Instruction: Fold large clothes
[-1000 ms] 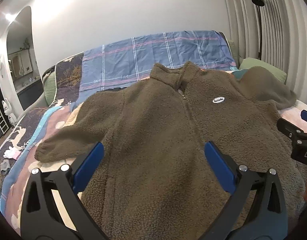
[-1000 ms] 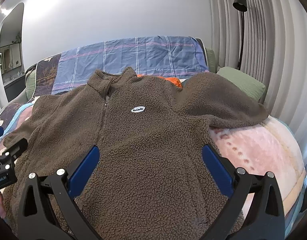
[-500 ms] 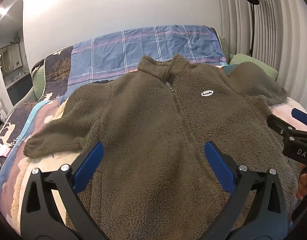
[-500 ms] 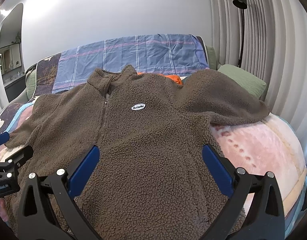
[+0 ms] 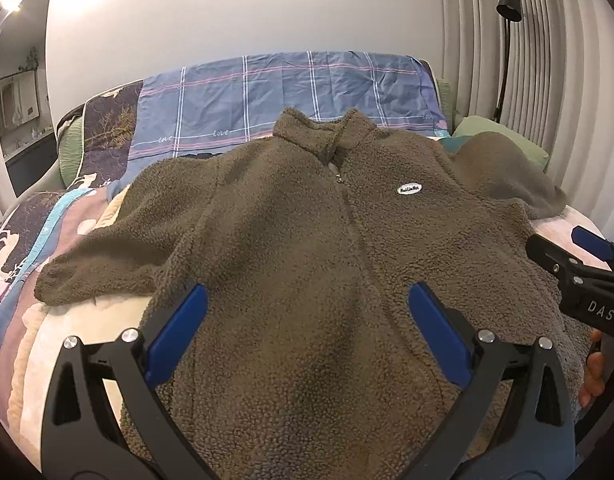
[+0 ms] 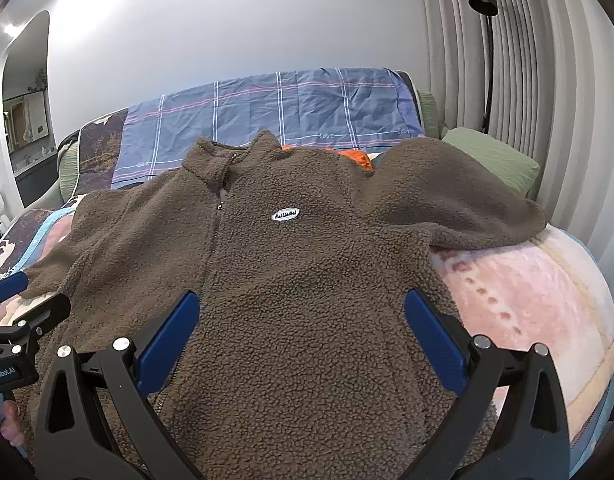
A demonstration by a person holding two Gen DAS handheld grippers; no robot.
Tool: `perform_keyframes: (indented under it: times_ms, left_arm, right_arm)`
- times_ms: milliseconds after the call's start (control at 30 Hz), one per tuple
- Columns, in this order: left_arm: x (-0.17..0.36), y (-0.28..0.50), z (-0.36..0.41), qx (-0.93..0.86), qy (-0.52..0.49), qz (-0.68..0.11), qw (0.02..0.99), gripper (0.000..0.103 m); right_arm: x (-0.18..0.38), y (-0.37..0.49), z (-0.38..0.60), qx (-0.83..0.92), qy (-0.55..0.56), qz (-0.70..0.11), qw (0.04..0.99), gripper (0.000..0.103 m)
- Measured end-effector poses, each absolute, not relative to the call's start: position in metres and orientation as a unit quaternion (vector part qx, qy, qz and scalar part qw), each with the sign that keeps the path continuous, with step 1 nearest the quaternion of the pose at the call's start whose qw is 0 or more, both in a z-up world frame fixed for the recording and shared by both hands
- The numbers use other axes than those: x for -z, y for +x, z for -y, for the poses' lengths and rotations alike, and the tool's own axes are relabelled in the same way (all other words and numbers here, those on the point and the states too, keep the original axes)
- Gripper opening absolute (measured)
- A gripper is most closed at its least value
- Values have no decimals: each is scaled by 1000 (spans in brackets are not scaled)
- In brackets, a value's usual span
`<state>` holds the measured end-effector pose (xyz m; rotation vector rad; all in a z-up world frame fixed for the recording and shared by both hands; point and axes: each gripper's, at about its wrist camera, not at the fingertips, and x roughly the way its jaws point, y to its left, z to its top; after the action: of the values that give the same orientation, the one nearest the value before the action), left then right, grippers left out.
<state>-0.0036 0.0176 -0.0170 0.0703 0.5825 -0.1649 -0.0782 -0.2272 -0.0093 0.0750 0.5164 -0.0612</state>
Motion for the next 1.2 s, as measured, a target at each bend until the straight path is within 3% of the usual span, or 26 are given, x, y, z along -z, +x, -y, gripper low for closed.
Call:
perform_keyframes:
  times_ms: [1200]
  left_arm:
    - [12, -11, -32, 120, 17, -287, 950, 101]
  right_arm:
    - [11, -74, 204, 4, 9, -273, 962, 102]
